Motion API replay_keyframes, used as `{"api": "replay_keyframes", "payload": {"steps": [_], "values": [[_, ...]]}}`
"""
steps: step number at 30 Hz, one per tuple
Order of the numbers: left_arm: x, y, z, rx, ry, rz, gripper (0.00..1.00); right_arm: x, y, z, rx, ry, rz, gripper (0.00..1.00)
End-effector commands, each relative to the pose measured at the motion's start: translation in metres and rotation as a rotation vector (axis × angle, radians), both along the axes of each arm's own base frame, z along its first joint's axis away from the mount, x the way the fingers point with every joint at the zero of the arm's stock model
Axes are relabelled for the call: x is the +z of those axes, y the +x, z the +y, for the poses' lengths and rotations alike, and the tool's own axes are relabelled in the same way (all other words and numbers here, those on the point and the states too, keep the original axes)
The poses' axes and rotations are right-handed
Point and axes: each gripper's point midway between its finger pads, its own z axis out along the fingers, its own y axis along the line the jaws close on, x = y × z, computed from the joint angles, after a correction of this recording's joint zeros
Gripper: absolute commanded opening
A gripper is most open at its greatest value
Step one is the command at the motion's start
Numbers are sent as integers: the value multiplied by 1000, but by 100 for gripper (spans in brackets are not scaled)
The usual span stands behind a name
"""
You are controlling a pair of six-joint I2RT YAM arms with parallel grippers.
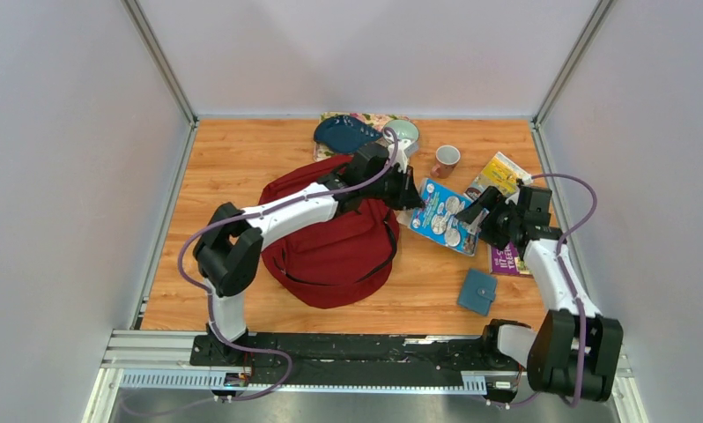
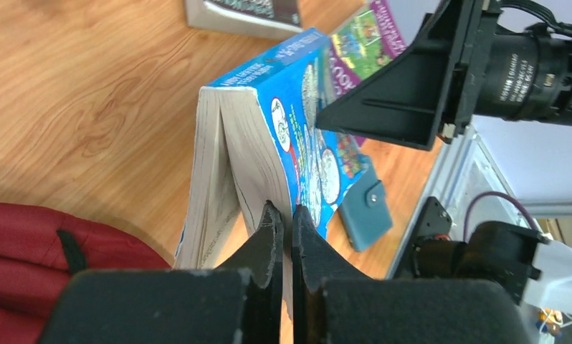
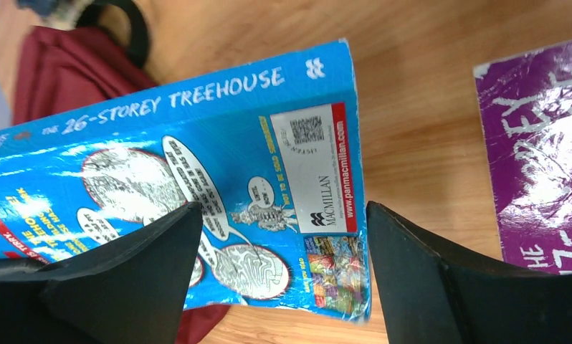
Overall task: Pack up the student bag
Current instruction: Pick up the book from the center of the board.
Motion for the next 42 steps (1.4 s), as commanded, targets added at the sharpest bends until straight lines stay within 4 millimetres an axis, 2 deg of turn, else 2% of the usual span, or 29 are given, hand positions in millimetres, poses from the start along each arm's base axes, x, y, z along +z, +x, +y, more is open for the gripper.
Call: {"api": "replay_keyframes", "payload": {"steps": [1, 2, 4, 5, 6, 8, 14, 15, 17, 18, 19, 20, 22, 25, 29, 34, 36, 40, 42], "values": [[77, -29, -1, -108, -145, -149, 0, 37, -2, 0, -17, 2, -146, 87], [86, -32, 2, -106, -156, -162, 0, 41, -3, -1, -18, -2, -166, 87], [89, -37, 7, -112, -158, -171, 0, 55, -7, 2, -4, -1, -235, 88], [100, -40, 11, -111, -172, -189, 0, 59, -7, 4, 3, 0, -266, 88], [100, -42, 15, -110, -168, -192, 0, 68, -10, 8, 25, 9, -311, 87], [109, -47, 24, -104, -170, -208, 0, 73, -10, 13, 50, 22, -361, 88], [94, -62, 60, -17, -125, -141, 0, 92, -23, 49, 258, 166, -457, 87], [94, -58, 69, 14, -134, -131, 0, 92, -28, 57, 304, 204, -452, 87], [95, -64, 81, 35, -183, -92, 0, 93, -31, 62, 340, 227, -461, 87], [95, -57, 93, 60, -211, -66, 0, 90, -35, 66, 357, 262, -447, 87], [113, -56, 94, 63, -315, -41, 0, 95, -34, 69, 380, 275, -484, 87], [108, -68, 104, 31, -356, 2, 0, 96, -36, 72, 394, 295, -490, 87], [123, -60, 122, 69, -451, 6, 0, 99, -40, 77, 427, 326, -487, 87], [131, -61, 139, 82, -468, -22, 0, 105, -42, 85, 467, 330, -518, 87], [147, -70, 148, 41, -507, -54, 0, 115, -50, 101, 550, 346, -549, 87], [162, -82, 152, -17, -578, -49, 0, 109, -46, 114, 583, 343, -526, 87], [162, -87, 153, -39, -586, -42, 0, 106, -43, 114, 575, 349, -515, 87], [174, -100, 156, -104, -626, -52, 0, 119, -41, 117, 601, 358, -577, 87], [173, -107, 157, -137, -635, -45, 0, 126, -42, 118, 622, 365, -603, 87]]}}
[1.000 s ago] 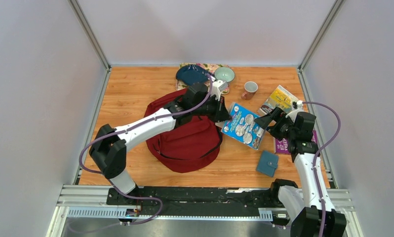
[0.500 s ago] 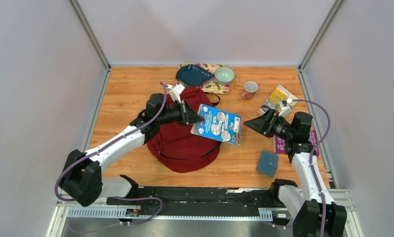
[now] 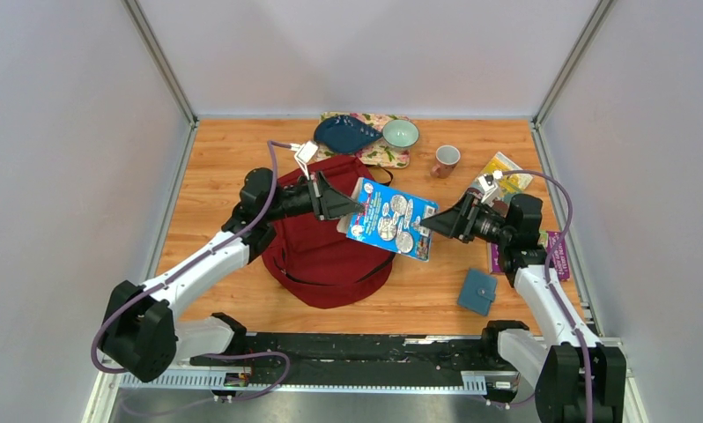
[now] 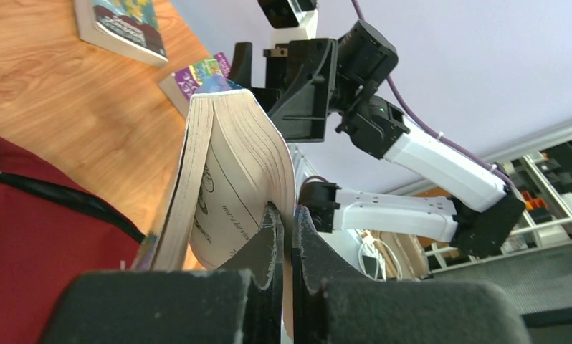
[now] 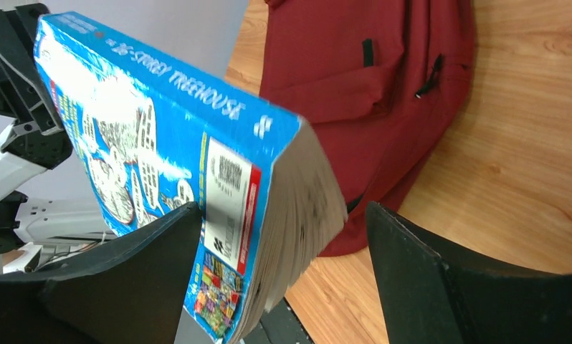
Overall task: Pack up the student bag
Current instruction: Pick up the book from the center of the board.
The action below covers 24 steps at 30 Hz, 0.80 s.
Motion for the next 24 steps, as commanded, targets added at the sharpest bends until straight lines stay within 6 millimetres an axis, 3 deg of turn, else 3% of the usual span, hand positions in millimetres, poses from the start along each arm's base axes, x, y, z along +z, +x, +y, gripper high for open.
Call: {"api": "replay_keyframes", "payload": {"steps": [1, 11, 12, 19, 24], "values": [[59, -32, 7, -123, -166, -167, 0, 37, 5, 5, 45, 29, -169, 87], [79, -51, 16, -245, -321, -176, 0, 53, 0, 12, 138, 75, -250, 88], [83, -53, 17, -253, -337, -178, 0, 55, -7, 20, 185, 82, -259, 88], [79, -51, 15, -276, -349, -160, 0, 62, -20, 45, 300, 97, -296, 88], [74, -49, 15, -263, -338, -164, 0, 67, -29, 51, 343, 161, -271, 88]]}}
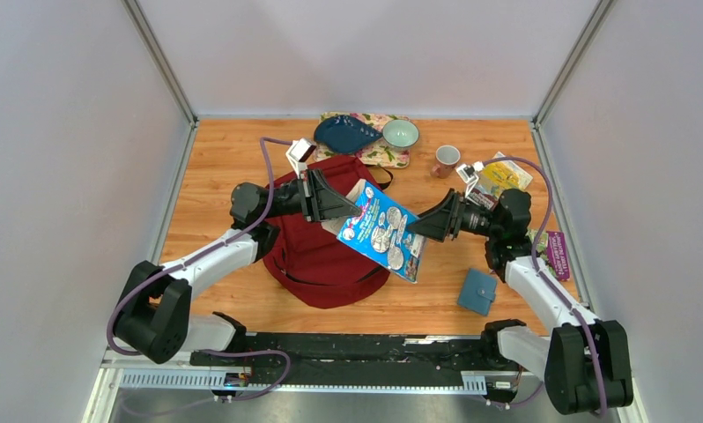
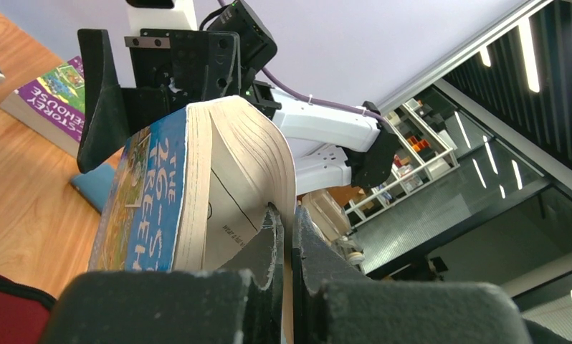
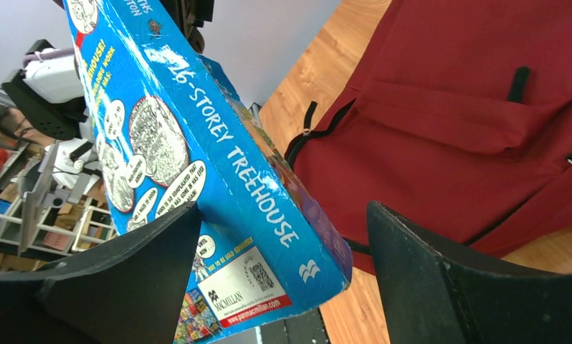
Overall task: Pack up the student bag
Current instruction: Pick up the book from the center of the board.
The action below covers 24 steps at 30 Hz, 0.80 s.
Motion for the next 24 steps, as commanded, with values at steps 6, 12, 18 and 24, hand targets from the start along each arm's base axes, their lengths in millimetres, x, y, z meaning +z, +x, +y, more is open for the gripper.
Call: {"api": "replay_keyframes", "payload": {"steps": [6, 12, 18, 24], "values": [[25, -8, 9, 27, -82, -134, 0, 18, -28, 11, 156, 48, -66, 77], [29, -6, 12, 34, -89, -141, 0, 17, -53, 33, 292, -7, -89, 66], [25, -2, 16, 49, -74, -131, 0, 24, -59, 34, 301, -12, -128, 23], [-15, 17, 13, 155, 155, -123, 64, 30, -57, 33, 276, -32, -122, 0]]}}
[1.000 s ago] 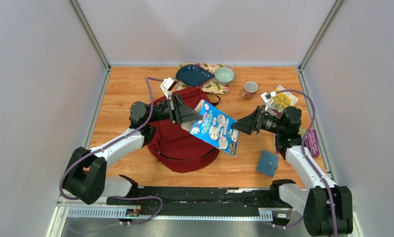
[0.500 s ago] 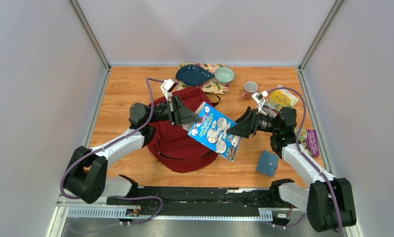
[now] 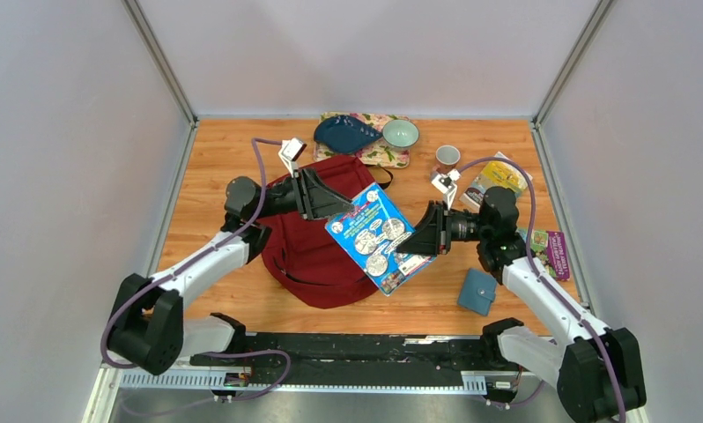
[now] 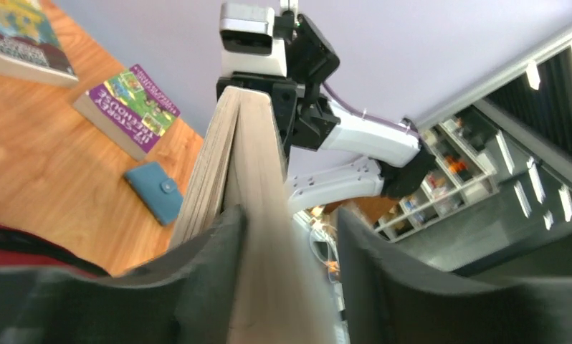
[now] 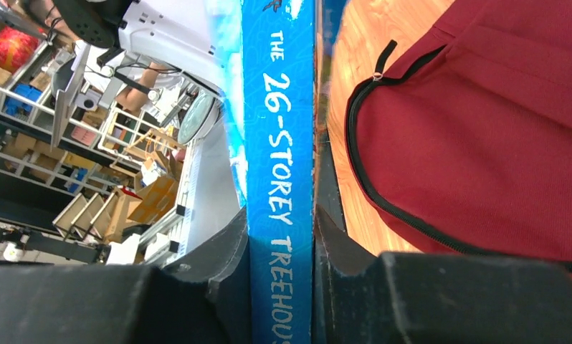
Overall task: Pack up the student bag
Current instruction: Pick up the book from the center of the board.
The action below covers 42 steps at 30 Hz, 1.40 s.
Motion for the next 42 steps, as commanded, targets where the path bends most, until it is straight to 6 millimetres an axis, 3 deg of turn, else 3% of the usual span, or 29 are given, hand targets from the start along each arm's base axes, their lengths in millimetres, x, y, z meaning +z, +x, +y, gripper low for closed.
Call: {"api": "replay_keyframes", "payload": {"steps": [1, 2, 3, 5, 8, 10, 11, 12, 14, 15, 16, 20, 28, 34, 42], "values": [[-1, 16, 5, 168, 150, -123, 73, 17, 4, 0, -38, -10, -54, 0], [-27, 23, 10, 217, 275, -112, 78, 18, 5, 0, -53, -14, -53, 0], [-18, 26, 16, 274, 302, -156, 78, 19, 5, 0, -58, -13, -51, 0], [-31, 38, 29, 384, 404, -169, 78, 22, 6, -1, -89, -9, -54, 0], [-30, 42, 38, 462, 423, -171, 79, 32, 13, -2, -167, 16, -46, 0], [-41, 44, 45, 514, 429, -130, 79, 43, 16, -3, -216, 60, -16, 0], [-37, 43, 48, 543, 398, -118, 79, 54, 22, -3, -255, 99, -48, 0], [-53, 45, 52, 571, 406, -80, 79, 60, 25, -4, -279, 124, -42, 0], [-46, 43, 52, 593, 333, -57, 79, 71, 35, -6, -357, 186, 5, 0], [-54, 40, 52, 584, 318, -33, 79, 74, 38, -8, -384, 207, 14, 0], [-43, 37, 49, 577, 256, -35, 79, 78, 44, -9, -418, 237, 46, 0], [-33, 29, 39, 523, 179, -25, 79, 89, 45, -6, -428, 286, 24, 0], [-3, 12, 21, 440, -13, -31, 80, 91, 44, 11, -425, 288, 24, 0], [-2, 9, 27, 458, -54, -16, 80, 90, 43, 15, -416, 279, 23, 0], [0, 15, 23, 449, -69, -22, 80, 105, 24, 25, -275, 314, 30, 0]]}}
